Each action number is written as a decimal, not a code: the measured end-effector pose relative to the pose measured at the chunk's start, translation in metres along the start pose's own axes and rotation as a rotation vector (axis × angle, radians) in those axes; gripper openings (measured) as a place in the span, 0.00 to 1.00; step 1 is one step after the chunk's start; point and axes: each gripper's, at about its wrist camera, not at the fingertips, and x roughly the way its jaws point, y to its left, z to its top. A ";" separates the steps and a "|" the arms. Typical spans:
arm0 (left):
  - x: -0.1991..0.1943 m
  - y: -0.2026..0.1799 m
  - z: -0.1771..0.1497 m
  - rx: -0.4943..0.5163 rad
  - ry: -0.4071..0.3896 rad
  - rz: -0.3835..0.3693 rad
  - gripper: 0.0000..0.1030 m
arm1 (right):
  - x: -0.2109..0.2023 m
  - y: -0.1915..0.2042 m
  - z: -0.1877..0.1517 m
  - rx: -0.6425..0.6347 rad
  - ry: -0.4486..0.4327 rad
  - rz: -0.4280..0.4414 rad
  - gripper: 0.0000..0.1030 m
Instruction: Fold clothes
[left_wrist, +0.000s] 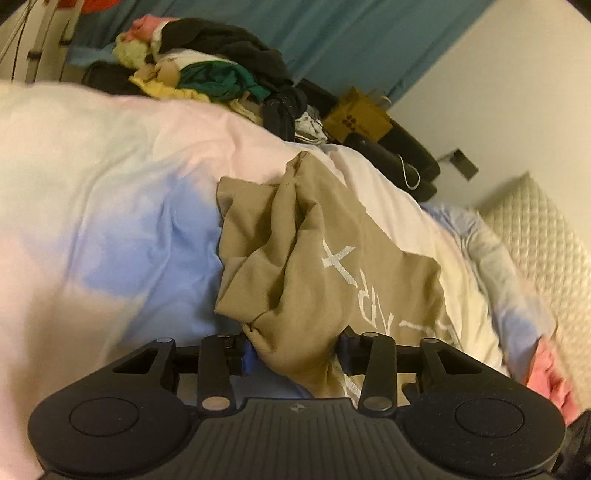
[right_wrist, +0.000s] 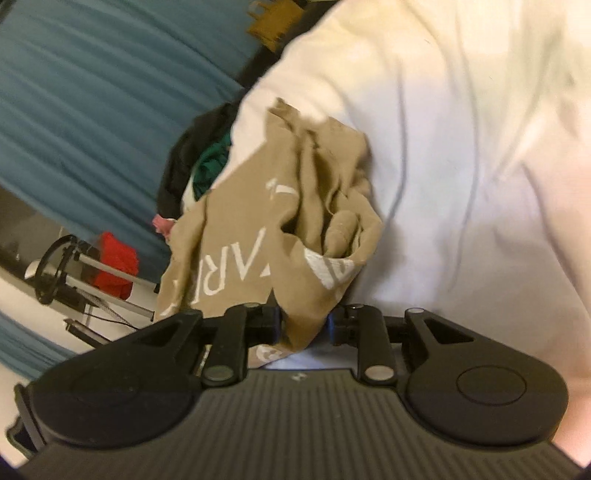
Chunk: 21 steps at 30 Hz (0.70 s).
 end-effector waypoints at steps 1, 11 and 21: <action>-0.007 -0.005 0.001 0.021 -0.001 0.015 0.46 | -0.005 0.005 0.000 -0.006 0.011 -0.027 0.26; -0.119 -0.078 0.012 0.217 -0.108 0.078 0.78 | -0.103 0.079 -0.020 -0.280 0.016 -0.112 0.26; -0.264 -0.120 -0.016 0.329 -0.268 0.084 1.00 | -0.222 0.148 -0.066 -0.564 -0.165 -0.016 0.88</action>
